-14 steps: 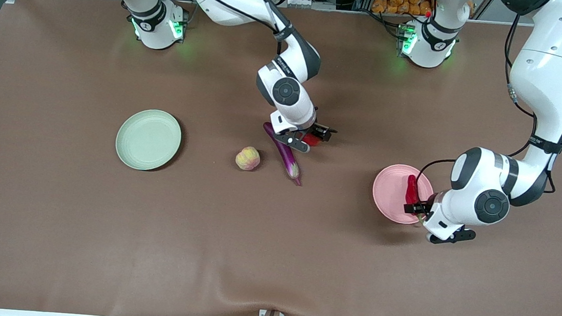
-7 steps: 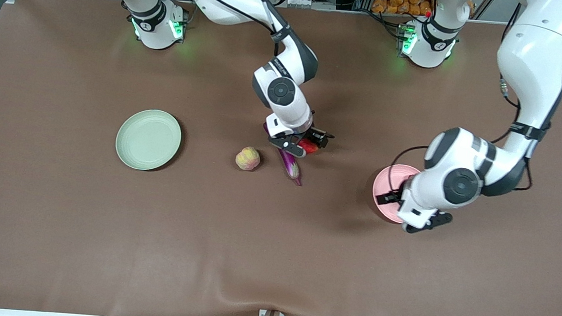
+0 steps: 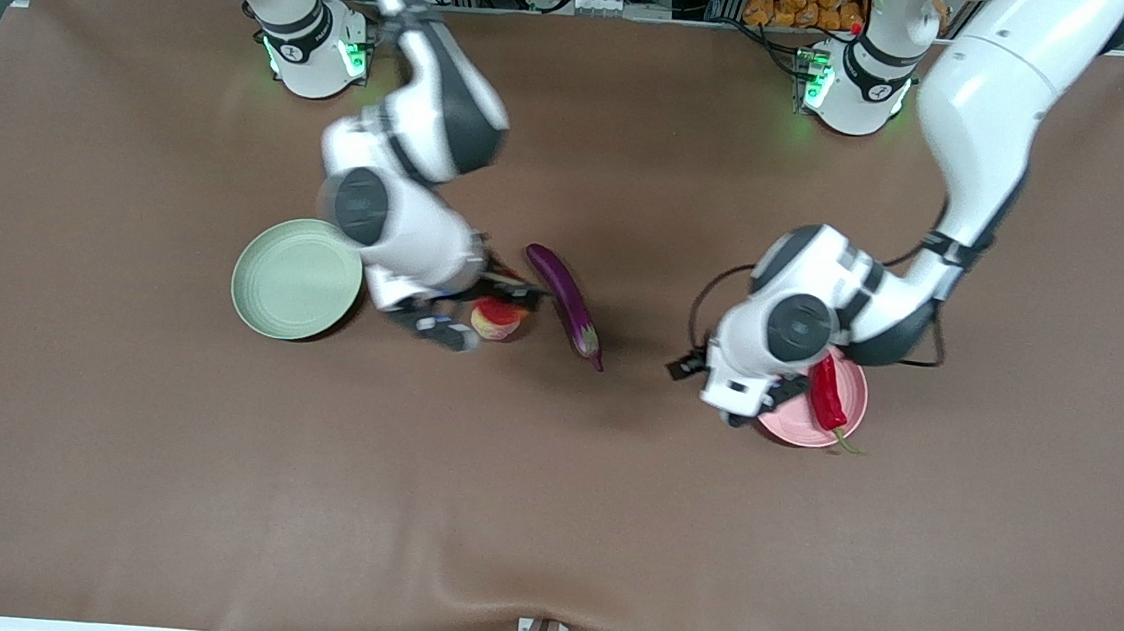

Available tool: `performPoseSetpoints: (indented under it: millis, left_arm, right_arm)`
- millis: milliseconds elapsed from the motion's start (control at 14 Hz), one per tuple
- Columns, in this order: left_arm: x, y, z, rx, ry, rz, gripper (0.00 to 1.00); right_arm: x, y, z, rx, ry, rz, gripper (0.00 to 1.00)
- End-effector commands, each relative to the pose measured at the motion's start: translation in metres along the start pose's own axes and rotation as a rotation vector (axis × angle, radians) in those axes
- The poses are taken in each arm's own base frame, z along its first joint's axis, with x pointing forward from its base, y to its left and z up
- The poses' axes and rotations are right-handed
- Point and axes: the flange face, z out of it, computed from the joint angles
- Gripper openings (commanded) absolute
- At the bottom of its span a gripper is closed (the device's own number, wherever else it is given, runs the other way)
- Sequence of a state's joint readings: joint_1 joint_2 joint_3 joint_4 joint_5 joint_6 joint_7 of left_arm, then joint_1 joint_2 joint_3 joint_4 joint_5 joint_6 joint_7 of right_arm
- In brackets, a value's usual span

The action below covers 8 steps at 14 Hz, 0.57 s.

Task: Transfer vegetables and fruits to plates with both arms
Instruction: 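Place the chili on the pink plate while the right gripper lifts the apple, then grasp the purple eggplant with the left gripper while the right gripper carries the apple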

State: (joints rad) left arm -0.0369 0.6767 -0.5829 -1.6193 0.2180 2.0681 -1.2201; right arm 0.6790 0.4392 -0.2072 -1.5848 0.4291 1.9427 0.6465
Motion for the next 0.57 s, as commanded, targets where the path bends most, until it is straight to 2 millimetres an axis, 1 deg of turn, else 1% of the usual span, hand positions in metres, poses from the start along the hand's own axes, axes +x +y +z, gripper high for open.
performPoseSetpoints:
  millis: [0, 71, 214, 286, 357, 429, 500]
  left_arm:
    - [-0.046, 0.039, 0.014, -0.051, 0.002, -0.070, 1.00]
    - [-0.066, 0.053, 0.024, -0.064, -0.005, -0.093, 1.00]
    - [-0.103, 0.075, 0.041, -0.068, -0.006, -0.131, 0.92]
    - [-0.113, 0.080, 0.050, -0.063, 0.005, -0.147, 0.86]
    - [-0.124, 0.084, 0.059, -0.060, 0.020, -0.151, 0.85]
    - [-0.133, 0.088, 0.071, -0.056, 0.030, -0.159, 0.85]
    - [-0.139, 0.091, 0.080, -0.067, 0.033, -0.180, 0.81]
  right_arm:
    - [0.021, 0.063, -0.009, -0.163, 0.029, -0.105, 0.50]
    - [0.033, 0.089, -0.018, -0.187, 0.029, -0.117, 0.50]
    - [0.062, 0.147, -0.030, -0.182, -0.004, -0.190, 0.50]
    - [0.078, 0.179, -0.026, -0.180, -0.017, -0.239, 0.50]
    - [0.097, 0.215, -0.027, -0.166, -0.016, -0.276, 0.50]
    - [0.108, 0.245, -0.024, -0.159, -0.025, -0.319, 0.50]
    - [0.119, 0.273, -0.023, -0.151, -0.034, -0.350, 0.50]
